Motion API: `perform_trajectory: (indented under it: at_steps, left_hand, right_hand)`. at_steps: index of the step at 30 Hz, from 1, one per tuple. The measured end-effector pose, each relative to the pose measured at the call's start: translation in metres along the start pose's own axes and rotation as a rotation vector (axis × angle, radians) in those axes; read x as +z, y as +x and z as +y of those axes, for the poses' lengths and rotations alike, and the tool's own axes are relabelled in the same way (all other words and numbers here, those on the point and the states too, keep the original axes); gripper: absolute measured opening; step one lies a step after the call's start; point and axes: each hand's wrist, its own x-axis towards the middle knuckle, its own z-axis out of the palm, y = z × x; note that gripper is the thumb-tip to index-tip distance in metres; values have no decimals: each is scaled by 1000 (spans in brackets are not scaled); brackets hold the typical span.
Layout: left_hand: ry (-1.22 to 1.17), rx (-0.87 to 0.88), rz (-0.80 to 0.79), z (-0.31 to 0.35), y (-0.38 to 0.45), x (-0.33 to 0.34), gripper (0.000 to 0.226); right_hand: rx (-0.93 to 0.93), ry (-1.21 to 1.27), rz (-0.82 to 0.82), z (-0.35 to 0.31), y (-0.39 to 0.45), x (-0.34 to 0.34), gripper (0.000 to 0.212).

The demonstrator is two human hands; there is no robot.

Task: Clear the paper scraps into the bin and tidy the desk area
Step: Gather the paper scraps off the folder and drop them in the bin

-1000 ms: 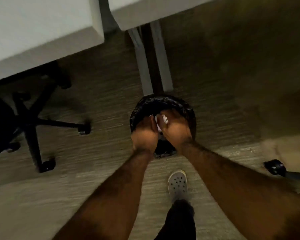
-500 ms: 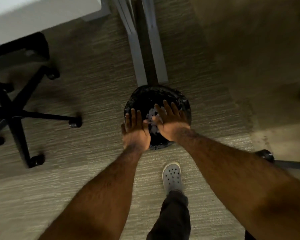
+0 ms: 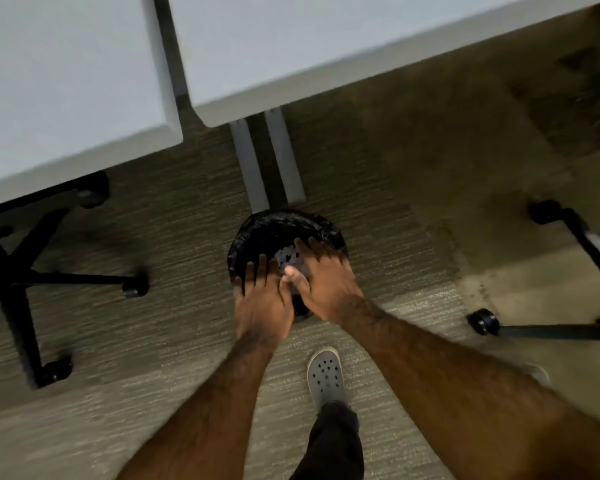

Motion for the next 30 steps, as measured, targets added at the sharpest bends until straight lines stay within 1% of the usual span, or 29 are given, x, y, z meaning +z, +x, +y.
perform_trajectory:
  at_steps: [3,6,9,12,14,18,22,28,30]
  left_hand:
    - [0,31,7,28,-13,-23,53]
    - [-29,100,32,62,-26,-47,50]
    - [-74,176,64,99,-43,-75,55]
    - [-111,246,82,137,-62,-106,61]
    - [-99,296,70,162,-73,-128,61]
    - [-40,415,24,211,-96,-166,54]
    - [10,538,-1,264,-122,-201,63]
    - [91,709,-48,344,-161,-235,60]
    - [106,753,-65,370,-171,-240,60]
  right_hand:
    - [0,40,54,2,-22,-30,73]
    - [35,83,111,8,-47,-64,80]
    - [87,117,162,17,-78,-97,87]
    - [140,123,227,25,-111,-134,82]
    - [177,116,267,32,-134,-161,81]
    - [266,126,345,45,-186,-215,80]
    - [339,157,414,59,-240,-264,82]
    - [432,169,519,87,-316,-323,89]
    - [464,167,559,100,-336,-336,88]
